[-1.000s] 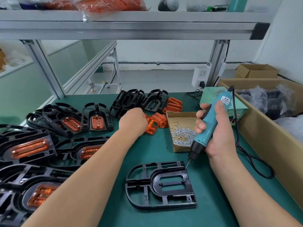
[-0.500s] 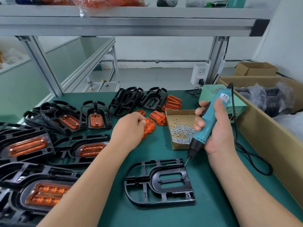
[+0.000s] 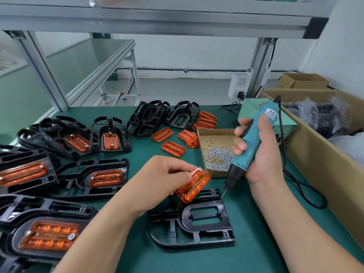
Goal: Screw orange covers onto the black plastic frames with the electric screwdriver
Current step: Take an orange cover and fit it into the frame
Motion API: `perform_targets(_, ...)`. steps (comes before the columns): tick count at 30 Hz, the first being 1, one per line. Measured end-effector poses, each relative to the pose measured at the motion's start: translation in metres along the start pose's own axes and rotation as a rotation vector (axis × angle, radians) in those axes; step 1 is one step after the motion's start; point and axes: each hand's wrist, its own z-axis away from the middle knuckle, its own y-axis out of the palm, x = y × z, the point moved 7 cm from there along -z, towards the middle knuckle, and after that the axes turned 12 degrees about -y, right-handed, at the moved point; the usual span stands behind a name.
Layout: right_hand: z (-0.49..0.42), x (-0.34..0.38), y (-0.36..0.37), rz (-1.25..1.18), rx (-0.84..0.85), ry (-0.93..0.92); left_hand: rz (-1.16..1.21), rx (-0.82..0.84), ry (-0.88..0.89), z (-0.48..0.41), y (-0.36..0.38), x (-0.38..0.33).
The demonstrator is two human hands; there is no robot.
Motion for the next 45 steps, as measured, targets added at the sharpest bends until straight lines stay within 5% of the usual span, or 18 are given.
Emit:
perform_targets(25,0.003,0.0,0.007,0.008,0.032,0.005,-0.137,0.077,0.061,0.012,0.016,-0.007)
perform_targets(45,0.005,0.002,0.009,0.002,0.035,0.011,-0.535,-0.128,0.19,0.01,0.05,-0.012)
